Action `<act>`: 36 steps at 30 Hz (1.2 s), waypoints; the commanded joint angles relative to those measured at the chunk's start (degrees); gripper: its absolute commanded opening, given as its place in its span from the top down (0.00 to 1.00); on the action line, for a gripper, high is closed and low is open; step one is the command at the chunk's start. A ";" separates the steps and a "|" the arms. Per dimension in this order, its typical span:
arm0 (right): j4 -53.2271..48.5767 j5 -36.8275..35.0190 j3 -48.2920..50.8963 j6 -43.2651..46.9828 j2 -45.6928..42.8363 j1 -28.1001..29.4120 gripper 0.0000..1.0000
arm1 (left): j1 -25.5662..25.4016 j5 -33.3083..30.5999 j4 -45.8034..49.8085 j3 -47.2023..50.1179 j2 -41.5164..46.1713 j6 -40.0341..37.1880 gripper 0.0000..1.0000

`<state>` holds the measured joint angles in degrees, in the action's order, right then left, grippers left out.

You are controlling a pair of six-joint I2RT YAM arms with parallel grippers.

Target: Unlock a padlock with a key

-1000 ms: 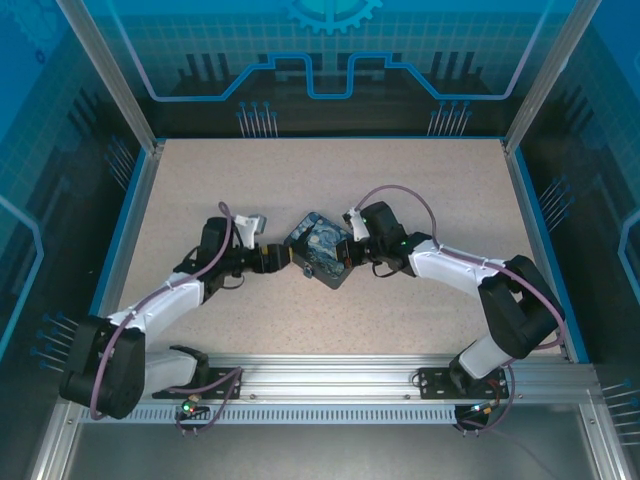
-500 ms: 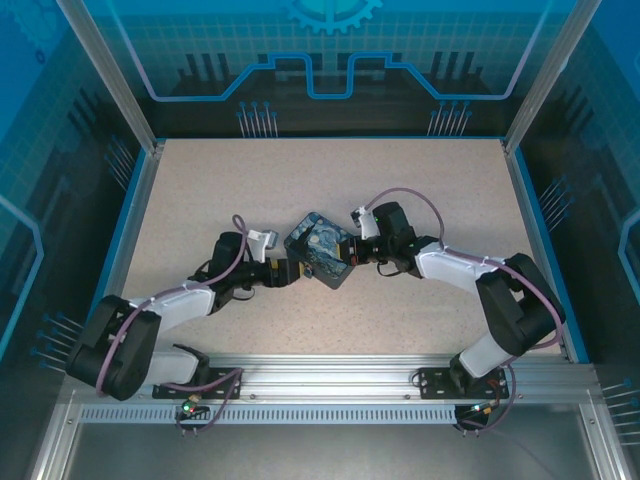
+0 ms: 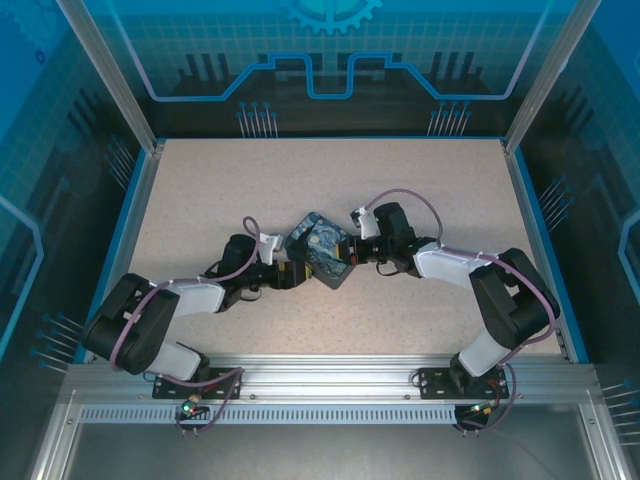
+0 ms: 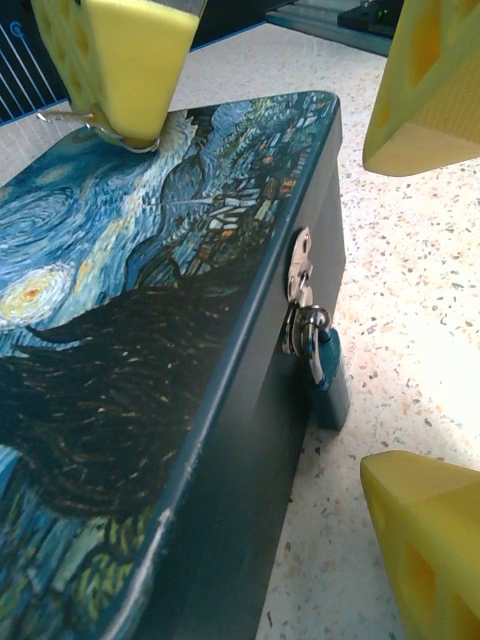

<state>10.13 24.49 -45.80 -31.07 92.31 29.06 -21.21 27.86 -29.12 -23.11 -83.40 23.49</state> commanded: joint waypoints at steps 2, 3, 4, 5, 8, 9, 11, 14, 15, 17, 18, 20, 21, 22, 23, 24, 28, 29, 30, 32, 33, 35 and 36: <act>-3.83 -1.19 0.98 1.31 2.14 -0.56 1.00 | -0.73 -2.51 -4.37 1.32 -1.64 -3.16 0.26; -3.96 -1.22 0.98 1.43 2.08 -0.60 1.00 | -0.75 -2.68 -5.01 1.47 -2.11 -3.59 0.26; -3.98 -1.20 1.02 1.45 2.08 -0.54 1.00 | -0.84 -2.64 -5.95 1.56 -2.62 -3.86 0.26; -3.98 -1.26 0.98 1.52 2.03 -0.66 1.00 | -0.92 -2.64 -6.78 1.75 -3.19 -4.20 0.26; -4.02 -1.11 0.80 1.71 2.08 -0.58 1.00 | -1.26 -2.71 -9.10 2.01 -4.81 -5.22 0.28; -4.02 -1.11 0.73 1.80 2.15 -0.66 1.00 | -1.34 -2.78 -9.70 2.09 -5.30 -5.54 0.29; -4.15 -1.01 0.62 1.97 2.10 -0.61 1.00 | -1.56 -2.52 -11.21 2.27 -6.54 -6.07 0.29; -4.31 -1.01 0.45 2.11 1.99 -0.61 1.00 | -1.74 -2.04 -12.80 2.26 -8.41 -6.39 0.30; -4.40 -0.94 0.36 2.12 1.99 -0.61 1.00 | -1.77 -1.86 -13.61 2.29 -9.03 -6.34 0.30; -4.56 -0.94 0.32 2.31 1.85 -0.62 1.00 | -1.77 -1.25 -15.24 2.20 -10.31 -5.92 0.31; -4.67 -1.07 0.23 2.41 1.81 -0.59 1.00 | -1.85 -1.10 -16.12 2.20 -11.08 -5.58 0.31; -4.76 -1.17 0.27 2.49 1.73 -0.54 1.00 | -1.95 -0.87 -17.66 2.09 -12.45 -5.15 0.32; -4.77 -1.25 0.16 2.55 1.73 -0.63 1.00 | -1.90 -0.58 -18.33 2.02 -13.23 -4.93 0.33; -4.86 -1.29 0.07 2.56 1.78 -0.65 1.00 | -1.95 -0.44 -19.23 1.93 -13.97 -4.68 0.34; -4.92 -1.33 0.06 2.59 1.82 -0.58 1.00 | -1.90 -0.21 -19.89 1.83 -14.59 -4.49 0.34; -4.90 -1.26 0.00 2.59 1.82 -0.58 1.00 | -1.98 -0.02 -20.66 1.73 -15.38 -4.18 0.35; -5.16 -1.46 -0.17 2.77 1.82 -0.58 1.00 | -2.13 0.75 -22.62 1.44 -17.87 -3.62 0.39; -5.28 -1.46 -0.25 2.85 1.82 -0.59 1.00 | -2.24 0.99 -22.85 1.24 -18.19 -3.59 0.39; -5.19 -1.46 -0.21 2.85 1.90 -0.56 1.00 | -2.28 1.36 -22.95 1.10 -18.62 -3.48 0.40; -5.13 -1.48 -0.25 2.92 1.88 -0.58 1.00 | -2.36 1.91 -22.91 0.91 -18.97 -3.61 0.41; -5.12 -1.42 -0.17 2.92 1.97 -0.62 1.00 | -2.44 2.29 -22.82 0.77 -18.99 -3.54 0.43; -5.17 -1.44 -0.24 3.00 2.06 -0.65 1.00 | -2.51 2.96 -22.44 0.55 -19.05 -3.79 0.45; -5.12 -1.38 -0.11 3.02 2.08 -0.64 1.00 | -2.56 3.47 -22.30 0.43 -19.08 -3.75 0.46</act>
<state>9.50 24.14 -46.13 -28.91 92.33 29.02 -22.48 27.51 -54.43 -22.26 -100.53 19.53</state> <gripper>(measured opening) 0.050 0.541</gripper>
